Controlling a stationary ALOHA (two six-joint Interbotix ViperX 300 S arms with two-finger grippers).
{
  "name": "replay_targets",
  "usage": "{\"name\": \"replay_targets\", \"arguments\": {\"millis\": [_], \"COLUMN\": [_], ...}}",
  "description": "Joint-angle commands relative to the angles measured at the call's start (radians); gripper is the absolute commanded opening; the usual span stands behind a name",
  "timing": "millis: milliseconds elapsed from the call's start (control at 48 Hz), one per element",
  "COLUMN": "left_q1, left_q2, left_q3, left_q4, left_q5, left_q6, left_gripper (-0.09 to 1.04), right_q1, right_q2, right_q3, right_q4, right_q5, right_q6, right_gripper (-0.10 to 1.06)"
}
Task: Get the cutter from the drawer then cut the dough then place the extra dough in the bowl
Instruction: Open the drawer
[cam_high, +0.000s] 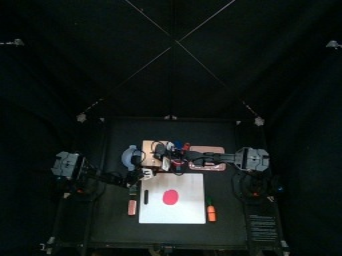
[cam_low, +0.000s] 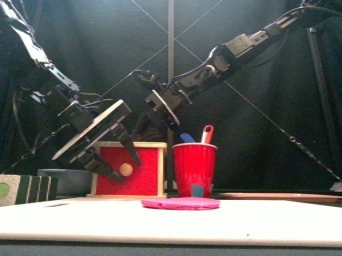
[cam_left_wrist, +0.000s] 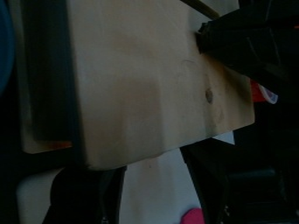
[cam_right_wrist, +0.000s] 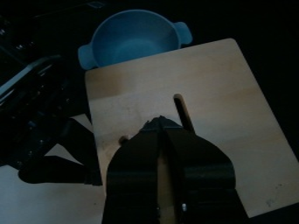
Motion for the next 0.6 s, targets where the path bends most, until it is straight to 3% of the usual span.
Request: {"name": "replay_targets", "arguments": {"millis": [21, 333, 604], "left_q1": [0.003, -0.002, -0.08], "left_q2": [0.003, 0.009, 0.002], "left_q3": [-0.009, -0.005, 0.003], "left_q4": [0.014, 0.011, -0.028], "left_q5": [-0.008, -0.005, 0.005], "left_q6": [0.002, -0.003, -0.003], "left_gripper": [0.74, 0.52, 0.49], "right_q1": [0.003, 0.002, -0.002], "right_q2": [-0.011, -0.011, -0.011], "right_q3": [-0.006, -0.006, -0.006], "right_q4": [0.002, 0.0, 0.0], "right_q5": [0.011, 0.011, 0.011], "right_q6": [0.002, 0.002, 0.002], "right_gripper": [0.08, 0.08, 0.08]}}
